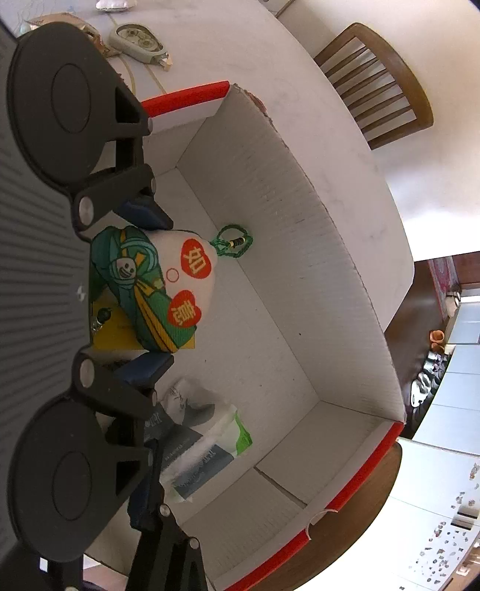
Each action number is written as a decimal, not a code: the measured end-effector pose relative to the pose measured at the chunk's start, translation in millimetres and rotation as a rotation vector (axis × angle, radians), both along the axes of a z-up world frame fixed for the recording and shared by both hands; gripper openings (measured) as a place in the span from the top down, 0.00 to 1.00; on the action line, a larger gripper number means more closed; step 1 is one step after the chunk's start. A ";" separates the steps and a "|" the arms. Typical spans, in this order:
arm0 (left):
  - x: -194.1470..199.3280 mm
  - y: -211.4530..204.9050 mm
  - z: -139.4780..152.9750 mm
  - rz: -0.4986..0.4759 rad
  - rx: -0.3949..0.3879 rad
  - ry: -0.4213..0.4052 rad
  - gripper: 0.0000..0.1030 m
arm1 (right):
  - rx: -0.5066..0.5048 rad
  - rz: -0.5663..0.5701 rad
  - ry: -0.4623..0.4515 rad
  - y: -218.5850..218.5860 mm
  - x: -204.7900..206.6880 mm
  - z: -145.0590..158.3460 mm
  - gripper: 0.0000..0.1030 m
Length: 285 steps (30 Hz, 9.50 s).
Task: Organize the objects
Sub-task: 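Carry pouch and bracelet into the red box and open both tools, then withdraw both tools from the red box toward the remaining items, then grasp the teal sharpener with the left tool while the right tool grasps the bead bag, then carry sharpener and bead bag into the red box and open both tools, then withdraw both tools from the red box back over the mat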
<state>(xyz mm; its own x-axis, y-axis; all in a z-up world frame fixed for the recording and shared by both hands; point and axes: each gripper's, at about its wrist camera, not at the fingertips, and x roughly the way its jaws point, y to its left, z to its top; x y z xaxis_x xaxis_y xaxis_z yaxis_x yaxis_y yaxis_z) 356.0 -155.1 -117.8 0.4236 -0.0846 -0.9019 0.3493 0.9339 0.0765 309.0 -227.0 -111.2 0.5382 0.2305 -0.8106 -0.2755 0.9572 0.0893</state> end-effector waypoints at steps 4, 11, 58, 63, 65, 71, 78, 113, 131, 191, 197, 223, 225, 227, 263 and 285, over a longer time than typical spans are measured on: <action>-3.2 1.2 3.5 -0.002 -0.016 -0.019 0.25 | 0.012 -0.002 -0.010 -4.8 -3.8 4.9 0.77; -15.0 1.8 16.2 0.001 -0.034 -0.053 0.22 | 0.040 -0.019 -0.029 -11.6 -8.9 14.5 0.68; -177.7 156.3 105.1 0.090 -0.224 -0.346 0.17 | 0.184 -0.128 -0.227 92.7 -86.1 91.6 0.23; -185.0 185.5 103.6 0.097 -0.238 -0.352 0.09 | 0.193 -0.151 -0.235 116.0 -89.4 90.8 0.11; -187.4 197.2 101.5 0.104 -0.240 -0.354 0.03 | 0.191 -0.157 -0.238 125.9 -90.0 90.3 0.08; -190.5 233.0 94.4 0.117 -0.259 -0.339 0.00 | 0.171 -0.160 -0.240 154.5 -90.2 89.0 0.07; -194.1 270.8 79.4 0.134 -0.264 -0.334 0.00 | 0.153 -0.164 -0.219 180.0 -82.4 83.6 0.08; -151.7 339.1 -39.9 0.244 -0.228 -0.214 0.07 | 0.047 -0.049 -0.015 263.6 31.1 -9.8 0.26; -142.6 334.0 -47.4 0.211 -0.266 -0.188 0.52 | 0.032 -0.048 0.062 276.2 57.5 -38.5 0.34; -203.4 209.6 74.2 0.049 -0.241 -0.310 0.71 | 0.215 -0.087 -0.076 135.8 -93.1 73.3 0.80; -195.7 169.0 78.9 0.016 -0.237 -0.313 0.71 | 0.209 -0.111 -0.097 97.0 -95.9 77.4 0.80; -105.4 13.2 62.1 -0.097 -0.149 -0.234 0.71 | 0.126 -0.137 -0.112 -28.8 -5.5 58.5 0.80; -96.9 5.7 57.2 -0.099 -0.134 -0.223 0.71 | 0.123 -0.129 -0.105 -29.5 6.6 55.1 0.80; -89.5 -1.5 52.6 -0.103 -0.121 -0.209 0.71 | 0.113 -0.126 -0.096 -30.5 18.6 50.3 0.80; -37.5 -48.4 -8.8 -0.101 -0.012 0.020 0.70 | 0.049 -0.031 0.075 -30.0 74.2 -4.1 0.72; -75.4 -12.4 30.7 -0.028 -0.101 -0.119 0.49 | 0.127 -0.040 -0.053 -38.0 30.9 48.2 0.63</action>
